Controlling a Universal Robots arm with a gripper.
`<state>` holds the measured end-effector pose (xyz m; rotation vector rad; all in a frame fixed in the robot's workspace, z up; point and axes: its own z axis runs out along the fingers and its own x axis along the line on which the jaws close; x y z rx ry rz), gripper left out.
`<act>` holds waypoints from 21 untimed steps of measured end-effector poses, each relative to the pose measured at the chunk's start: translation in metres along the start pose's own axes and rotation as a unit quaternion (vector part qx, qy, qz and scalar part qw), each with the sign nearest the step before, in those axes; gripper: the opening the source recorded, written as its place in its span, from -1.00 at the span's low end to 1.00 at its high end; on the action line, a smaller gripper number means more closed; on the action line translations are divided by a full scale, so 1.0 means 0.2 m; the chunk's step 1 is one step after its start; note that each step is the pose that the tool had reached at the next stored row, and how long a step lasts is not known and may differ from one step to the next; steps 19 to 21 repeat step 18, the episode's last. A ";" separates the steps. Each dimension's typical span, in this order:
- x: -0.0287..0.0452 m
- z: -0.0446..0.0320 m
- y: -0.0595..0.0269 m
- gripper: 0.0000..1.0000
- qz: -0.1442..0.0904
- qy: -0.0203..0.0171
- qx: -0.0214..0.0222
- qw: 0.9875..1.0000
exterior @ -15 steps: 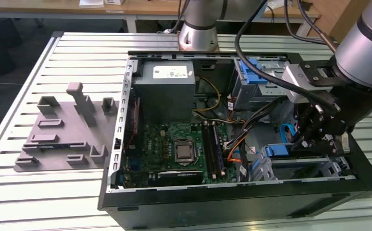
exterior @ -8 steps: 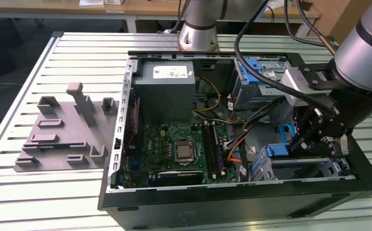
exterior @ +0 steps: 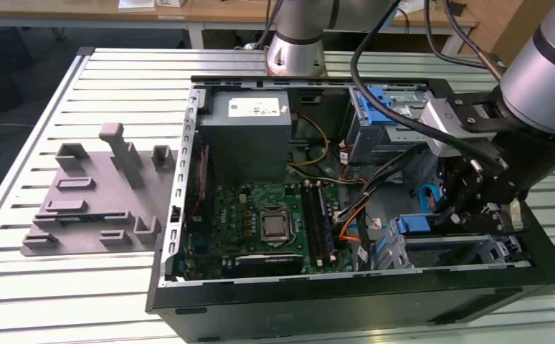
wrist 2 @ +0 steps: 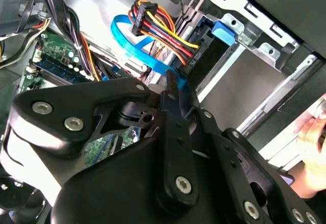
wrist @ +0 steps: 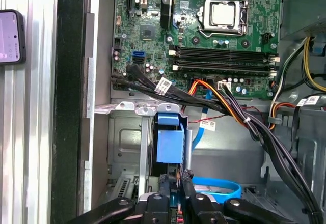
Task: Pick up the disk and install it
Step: 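Insert the second disk wire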
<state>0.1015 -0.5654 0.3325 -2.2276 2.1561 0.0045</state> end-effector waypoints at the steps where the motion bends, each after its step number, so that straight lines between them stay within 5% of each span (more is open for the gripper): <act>1: 0.000 -0.004 0.000 -0.53 0.000 0.000 0.000 1.000; 8: -0.002 -0.049 -0.001 -0.56 0.000 0.000 0.000 1.000; 9: -0.002 -0.054 -0.002 -0.70 0.000 0.000 -0.001 1.000; 21: -0.002 -0.065 -0.002 -0.70 0.000 0.000 -0.001 1.000</act>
